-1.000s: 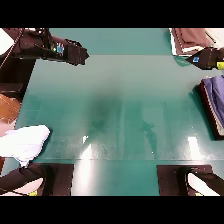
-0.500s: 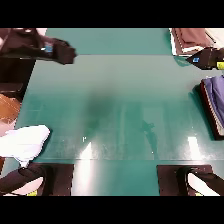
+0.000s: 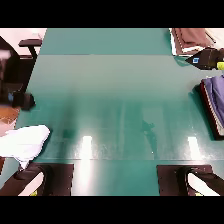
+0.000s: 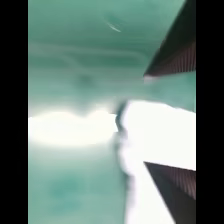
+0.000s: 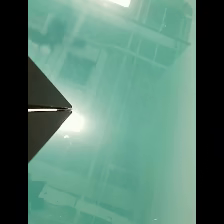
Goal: Fold the shirts.
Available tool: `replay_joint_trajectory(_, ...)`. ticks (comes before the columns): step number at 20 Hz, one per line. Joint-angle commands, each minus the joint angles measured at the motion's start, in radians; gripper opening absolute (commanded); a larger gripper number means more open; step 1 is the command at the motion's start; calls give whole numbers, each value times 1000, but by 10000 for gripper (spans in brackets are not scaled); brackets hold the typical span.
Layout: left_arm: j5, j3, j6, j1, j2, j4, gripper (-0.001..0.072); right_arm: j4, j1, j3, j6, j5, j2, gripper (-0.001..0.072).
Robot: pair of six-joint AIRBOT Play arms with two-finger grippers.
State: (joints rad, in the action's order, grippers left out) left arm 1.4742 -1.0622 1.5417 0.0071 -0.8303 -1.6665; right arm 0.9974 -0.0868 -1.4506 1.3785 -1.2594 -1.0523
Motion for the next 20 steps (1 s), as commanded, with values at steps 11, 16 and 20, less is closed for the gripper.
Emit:
replay_joint_trajectory(11, -139, 484, 41, 162, 42, -83, 24, 0, -1, -1, 0, 1, 0, 18)
replay_joint_trajectory(16, -108, 137, 48, 152, 98, 18, 22, -14, -1, -3, 1, 35, 11, 18)
replay_joint_trajectory(20, -44, -255, 48, -21, 97, 32, 21, -63, -1, -20, 1, 87, 31, 18)
